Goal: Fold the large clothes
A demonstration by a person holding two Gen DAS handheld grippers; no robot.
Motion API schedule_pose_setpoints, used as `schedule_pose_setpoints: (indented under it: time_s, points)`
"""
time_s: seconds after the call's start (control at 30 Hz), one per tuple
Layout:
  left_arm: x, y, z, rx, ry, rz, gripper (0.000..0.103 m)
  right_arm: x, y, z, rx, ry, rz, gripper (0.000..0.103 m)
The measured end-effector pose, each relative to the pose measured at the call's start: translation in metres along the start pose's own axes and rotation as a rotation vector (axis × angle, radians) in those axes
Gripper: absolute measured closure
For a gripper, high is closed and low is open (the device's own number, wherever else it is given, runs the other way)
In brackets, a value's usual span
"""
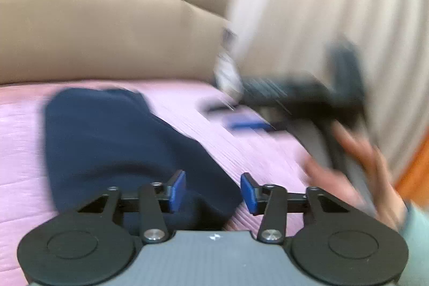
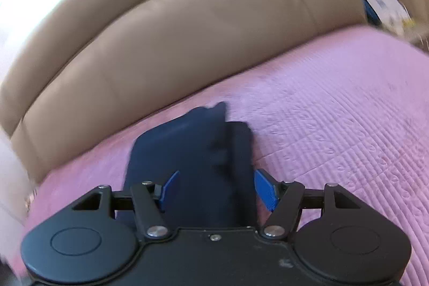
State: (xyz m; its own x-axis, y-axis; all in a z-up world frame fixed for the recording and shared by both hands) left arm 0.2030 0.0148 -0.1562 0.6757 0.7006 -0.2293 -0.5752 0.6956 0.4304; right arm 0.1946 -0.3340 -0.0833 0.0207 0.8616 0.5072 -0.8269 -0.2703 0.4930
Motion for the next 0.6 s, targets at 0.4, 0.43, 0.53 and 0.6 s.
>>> schedule_pose_setpoints:
  time_s: [0.4,0.43,0.53,0.6]
  points:
    - [0.043,-0.011,-0.045,0.194,0.114,0.146,0.102,-0.006,-0.067,-0.081,0.245,0.032,-0.256,0.103]
    - [0.039,-0.011,-0.044,0.189,0.08,0.159,0.102,-0.004,-0.063,-0.076,0.243,0.024,-0.254,0.103]
    - [0.028,-0.008,-0.046,0.182,-0.005,0.182,0.102,0.013,-0.046,-0.051,0.133,0.06,-0.19,0.083]
    - [0.031,-0.008,-0.041,0.183,-0.008,0.174,0.102,0.032,-0.043,-0.029,0.063,0.103,-0.117,0.032]
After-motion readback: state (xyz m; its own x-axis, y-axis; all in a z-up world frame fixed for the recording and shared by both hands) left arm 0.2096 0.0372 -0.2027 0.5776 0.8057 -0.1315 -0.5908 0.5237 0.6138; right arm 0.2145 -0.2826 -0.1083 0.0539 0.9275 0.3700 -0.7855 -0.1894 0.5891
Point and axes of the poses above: each gripper's, at about its wrist camera, not at the fingertips, and y roughly against the way its jaws point, x to its left, z to its top, the point moved 1 cm from there along -y, roughly the way its jaws point, and after that the axes turned 7 degrees about -y, right-handed, at the moved point
